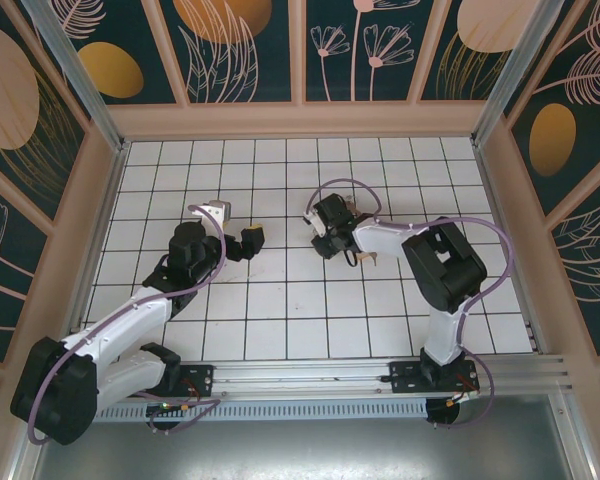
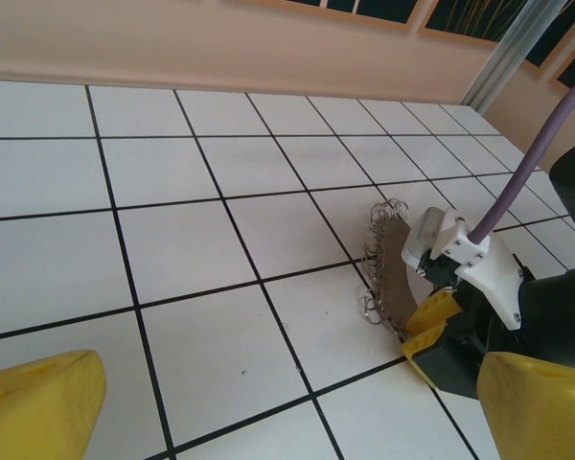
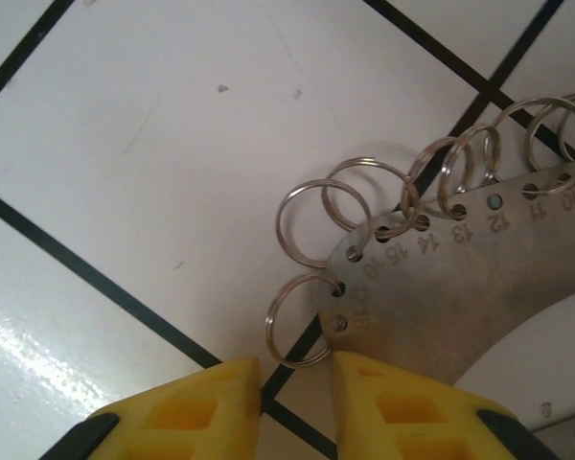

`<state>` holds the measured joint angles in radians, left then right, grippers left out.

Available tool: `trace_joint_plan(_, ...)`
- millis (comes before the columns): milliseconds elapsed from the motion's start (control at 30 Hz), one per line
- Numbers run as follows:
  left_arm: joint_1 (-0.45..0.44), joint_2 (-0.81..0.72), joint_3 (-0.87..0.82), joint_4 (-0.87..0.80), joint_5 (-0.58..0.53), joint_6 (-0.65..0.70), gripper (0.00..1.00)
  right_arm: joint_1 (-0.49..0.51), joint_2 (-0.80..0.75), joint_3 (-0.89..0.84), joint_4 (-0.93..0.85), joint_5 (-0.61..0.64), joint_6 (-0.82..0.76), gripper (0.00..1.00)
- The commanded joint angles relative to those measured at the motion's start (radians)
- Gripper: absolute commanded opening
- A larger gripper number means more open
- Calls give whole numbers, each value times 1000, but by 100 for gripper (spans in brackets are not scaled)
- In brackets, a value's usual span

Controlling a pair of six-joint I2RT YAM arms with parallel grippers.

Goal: Put the keys on the keyring

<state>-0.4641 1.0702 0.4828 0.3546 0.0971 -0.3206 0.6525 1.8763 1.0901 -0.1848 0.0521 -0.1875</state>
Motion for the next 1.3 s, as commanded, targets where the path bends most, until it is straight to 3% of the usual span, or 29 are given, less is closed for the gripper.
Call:
trace_joint_plan(0,-5,10,11,14,7,-14,99,7,36,19,-13,70,-21,21)
trace_joint_plan(300,-5,28,23,21,9,-15,99,9,-6,11,-22,96,-33,0)
trace_joint_plan(467,-5,30,37,13,7,-9,99,8,-49,5,-28,99,-57,0)
trace_joint_plan(733,-5,25,48,-6,3,-2,99,2,-161,-29,-21,0,-98,0)
trace_joint_plan(833,-5,23,42,1,4,-6,99,1,-150,-29,-31,-6,-88,23)
trace_joint_plan(1033,-5,37,34,19,3,-6,99,6,-140,-48,16,-9,-25,51)
trace_joint_plan(1267,-5,29,40,9,2,-12,99,5,-115,-58,53,14,9,53)
